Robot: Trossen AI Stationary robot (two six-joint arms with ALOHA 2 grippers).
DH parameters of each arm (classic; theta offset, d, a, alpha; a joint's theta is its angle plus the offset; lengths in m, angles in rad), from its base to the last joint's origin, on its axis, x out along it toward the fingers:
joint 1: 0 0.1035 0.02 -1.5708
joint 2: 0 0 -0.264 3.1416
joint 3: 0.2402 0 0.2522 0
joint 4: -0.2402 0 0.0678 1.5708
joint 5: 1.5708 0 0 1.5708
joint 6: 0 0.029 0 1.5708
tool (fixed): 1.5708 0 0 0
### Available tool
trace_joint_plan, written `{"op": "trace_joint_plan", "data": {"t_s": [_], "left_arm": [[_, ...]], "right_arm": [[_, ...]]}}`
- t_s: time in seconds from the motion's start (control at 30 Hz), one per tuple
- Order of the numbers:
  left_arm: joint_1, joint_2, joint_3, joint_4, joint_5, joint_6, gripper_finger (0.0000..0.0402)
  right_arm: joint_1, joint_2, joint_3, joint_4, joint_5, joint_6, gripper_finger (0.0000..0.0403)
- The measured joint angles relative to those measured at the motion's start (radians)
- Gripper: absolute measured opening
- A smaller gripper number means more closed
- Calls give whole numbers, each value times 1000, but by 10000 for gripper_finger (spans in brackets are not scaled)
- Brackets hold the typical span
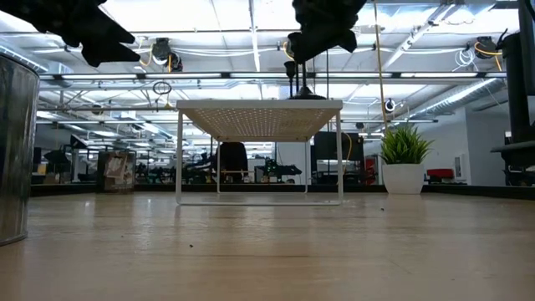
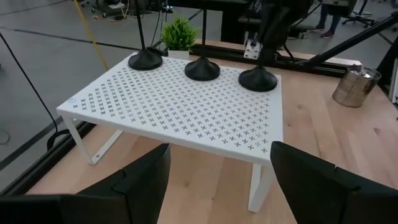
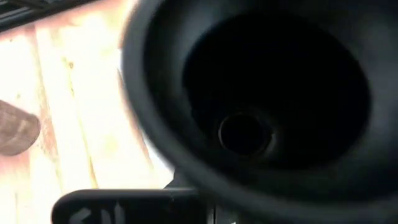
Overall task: Pick & Place candle stick holders
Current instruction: Put the black candle holder on the shelf aligned with the other black candle holders
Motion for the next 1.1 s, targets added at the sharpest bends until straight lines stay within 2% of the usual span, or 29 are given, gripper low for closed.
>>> {"op": "trace_joint_plan", "data": {"t_s": [1.1], "left_arm": [[0,0,0,-23,0,-13,285]], "right_arm": [[-2,-2,0,10,24,-27,11]]}}
